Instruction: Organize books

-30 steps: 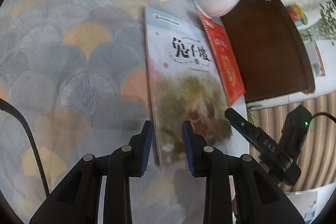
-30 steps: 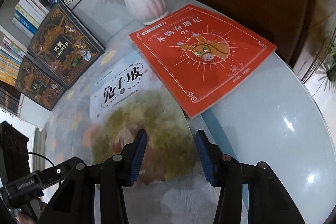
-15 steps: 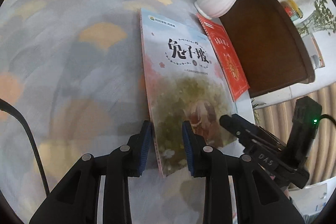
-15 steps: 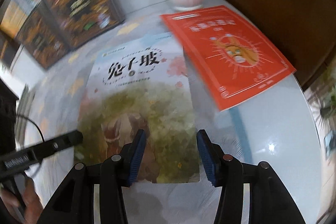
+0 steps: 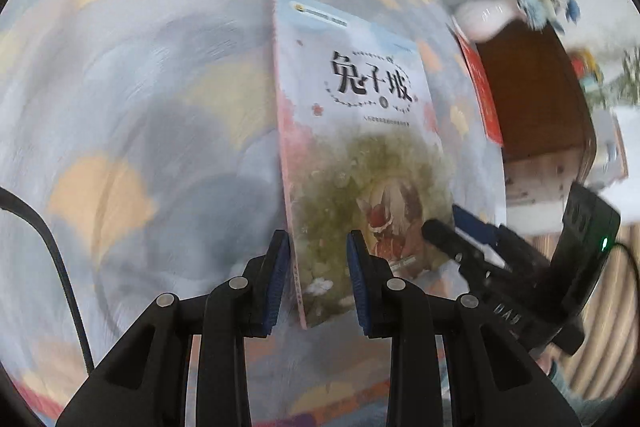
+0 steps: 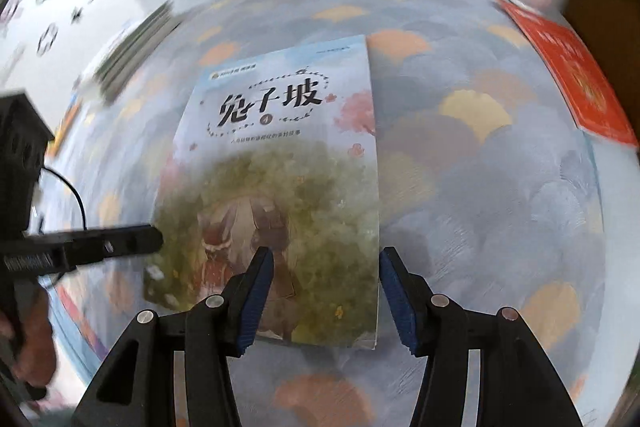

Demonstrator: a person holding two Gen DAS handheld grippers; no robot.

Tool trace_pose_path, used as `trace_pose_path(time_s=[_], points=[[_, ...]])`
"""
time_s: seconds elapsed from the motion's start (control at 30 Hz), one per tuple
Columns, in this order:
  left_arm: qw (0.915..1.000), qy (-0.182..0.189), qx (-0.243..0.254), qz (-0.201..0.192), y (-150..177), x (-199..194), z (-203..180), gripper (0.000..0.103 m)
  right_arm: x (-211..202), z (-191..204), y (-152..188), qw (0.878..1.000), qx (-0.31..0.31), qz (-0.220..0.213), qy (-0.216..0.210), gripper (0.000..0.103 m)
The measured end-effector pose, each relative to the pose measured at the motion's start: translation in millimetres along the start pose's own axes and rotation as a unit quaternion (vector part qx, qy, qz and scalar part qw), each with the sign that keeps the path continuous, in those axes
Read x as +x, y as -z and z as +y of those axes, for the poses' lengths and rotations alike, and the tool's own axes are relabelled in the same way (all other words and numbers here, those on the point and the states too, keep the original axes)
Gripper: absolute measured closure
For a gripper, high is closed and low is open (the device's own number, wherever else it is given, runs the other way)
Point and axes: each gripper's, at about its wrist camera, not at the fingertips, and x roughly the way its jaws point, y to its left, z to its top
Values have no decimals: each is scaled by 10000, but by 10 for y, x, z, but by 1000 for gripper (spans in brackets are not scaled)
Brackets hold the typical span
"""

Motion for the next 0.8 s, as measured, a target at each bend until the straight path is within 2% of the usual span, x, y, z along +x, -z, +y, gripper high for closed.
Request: trace_pose_path(time_s=[0.1, 0.2, 0.27, 0.43, 0.57, 0.6, 0.7, 0.77, 0.8], points=[[9996, -166, 15, -216, 95, -49, 5, 78, -14, 37, 17, 10000, 28, 6, 77, 49], [9994, -258, 124, -207, 134, 23, -33, 78, 36, 38, 5, 9995, 20, 49, 327, 50], [9988, -316, 236, -276, 136, 59, -80, 77, 42, 28, 3, 9995, 53, 36, 311, 50], [9969, -542, 405, -402, 136, 71, -153, 76, 1, 74, 63, 9993, 80, -82, 367, 59], [9964, -579, 491, -368, 139, 62, -196, 76, -20, 58, 98, 9993, 94, -105, 340, 60], [9972, -483, 471, -315, 138, 41, -187, 76, -20, 47, 101, 9993, 136, -121, 325, 60], [9973, 550, 113, -468, 125, -182, -126, 76, -34, -69, 139, 9992, 365, -123, 140, 59], [9887, 1373, -236, -556, 100, -303, -65, 76, -39, -141, 153, 9983, 564, -131, -78, 59], [9856, 1561, -319, -570, 93, -320, -56, 76, -43, -165, 157, 9977, 643, -138, -159, 59]])
